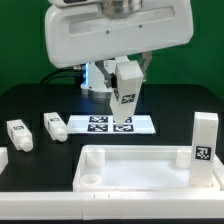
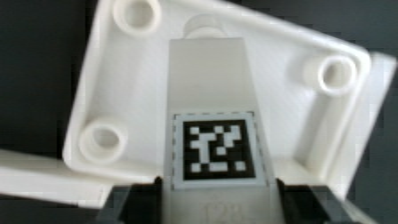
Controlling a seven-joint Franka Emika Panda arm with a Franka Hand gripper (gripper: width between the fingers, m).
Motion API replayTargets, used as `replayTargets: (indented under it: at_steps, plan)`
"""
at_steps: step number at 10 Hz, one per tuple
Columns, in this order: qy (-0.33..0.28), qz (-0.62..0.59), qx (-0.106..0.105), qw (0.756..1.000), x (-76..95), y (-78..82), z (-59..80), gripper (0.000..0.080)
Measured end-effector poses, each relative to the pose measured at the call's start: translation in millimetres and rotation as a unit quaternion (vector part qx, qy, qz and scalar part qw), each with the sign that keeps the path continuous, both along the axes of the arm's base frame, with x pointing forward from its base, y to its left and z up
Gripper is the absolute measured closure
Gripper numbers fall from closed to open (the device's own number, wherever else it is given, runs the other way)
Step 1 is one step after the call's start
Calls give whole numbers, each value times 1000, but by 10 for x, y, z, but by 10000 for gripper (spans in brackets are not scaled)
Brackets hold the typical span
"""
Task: Assemble desk
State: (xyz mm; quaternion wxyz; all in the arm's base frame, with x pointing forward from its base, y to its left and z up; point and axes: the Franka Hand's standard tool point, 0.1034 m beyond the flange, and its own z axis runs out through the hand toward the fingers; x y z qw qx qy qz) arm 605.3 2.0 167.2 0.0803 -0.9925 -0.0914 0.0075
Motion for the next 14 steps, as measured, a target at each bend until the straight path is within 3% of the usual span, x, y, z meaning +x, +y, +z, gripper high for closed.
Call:
replayTargets:
  at_steps: [1,2,5,6,9,10,14]
  plan:
    - [-36,-33,15,999,98,-3,47,515]
    - [-71,-47,11,996,127,-38,66,515]
    - [-174,-54,-28,983,107,-250,0,515]
    - [-165,-64,-23,984,-37,-278,-116,515]
    - [-175,-73,-31,981,-15,-325,-286,515]
    - [-218,-64,-63,972,92,-448,-315,515]
    - [-215,-69,-64,972,90,-450,-358,515]
